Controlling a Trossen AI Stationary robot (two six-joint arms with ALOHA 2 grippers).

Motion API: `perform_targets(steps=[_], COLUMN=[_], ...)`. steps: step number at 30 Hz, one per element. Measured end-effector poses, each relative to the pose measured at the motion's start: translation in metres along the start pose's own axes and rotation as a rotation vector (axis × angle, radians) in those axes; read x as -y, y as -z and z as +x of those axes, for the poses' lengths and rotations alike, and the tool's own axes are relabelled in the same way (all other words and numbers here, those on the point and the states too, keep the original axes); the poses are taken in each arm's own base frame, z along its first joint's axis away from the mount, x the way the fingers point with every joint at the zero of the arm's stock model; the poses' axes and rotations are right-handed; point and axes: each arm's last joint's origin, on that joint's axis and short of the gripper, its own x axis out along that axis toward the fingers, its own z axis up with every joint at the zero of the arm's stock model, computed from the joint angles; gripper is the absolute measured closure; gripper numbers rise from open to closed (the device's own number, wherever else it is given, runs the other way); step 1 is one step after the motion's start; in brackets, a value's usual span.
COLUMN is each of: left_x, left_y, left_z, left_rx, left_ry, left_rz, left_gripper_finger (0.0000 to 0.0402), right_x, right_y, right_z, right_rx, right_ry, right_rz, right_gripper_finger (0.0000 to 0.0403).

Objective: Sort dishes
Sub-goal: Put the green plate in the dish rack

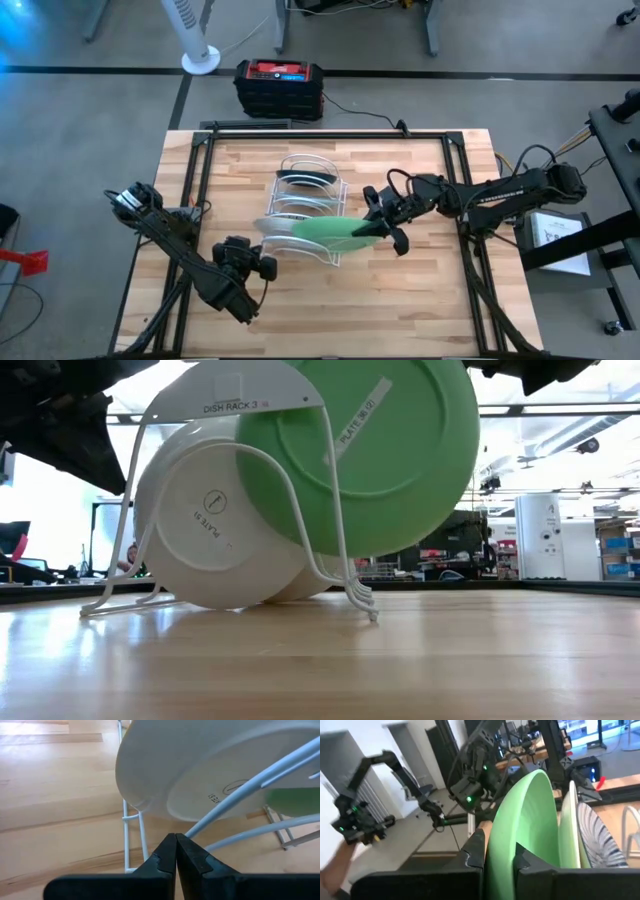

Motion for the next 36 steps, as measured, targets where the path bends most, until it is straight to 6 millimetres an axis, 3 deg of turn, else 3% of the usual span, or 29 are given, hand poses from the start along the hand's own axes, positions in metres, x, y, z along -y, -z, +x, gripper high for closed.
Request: perform_targets(steps=[8, 22, 29, 36], left_x=[0.001, 0.003, 0.004, 0.005], left_y=[-0.001, -0.001, 0.0, 0.0], left_z=[0.001, 0.002, 0.002, 0.002], left_rx=[0.005, 0.013, 0.015, 0.011], left_ry=[0.007, 0.024, 0.033, 0.034], left_rz=[0.033, 0.023, 0.025, 0.021], left_gripper_finger=[0.0401, 0.0401, 0.0402, 0.0402], right_x=[0.001, 0.021, 0.028, 0.027], right_y=[-0.002, 0.018, 0.023, 0.019], right_z=[0.003, 0.036, 0.05, 0.05], right_rx=[0.04, 0.012, -0.015, -0.022], right_ry=[-0.013, -0.001, 0.011, 0.021], right_rz=[0.018, 0.076, 0.076, 0.039], right_gripper_finger=[0.0396, 0.0397, 0.0367, 0.0322])
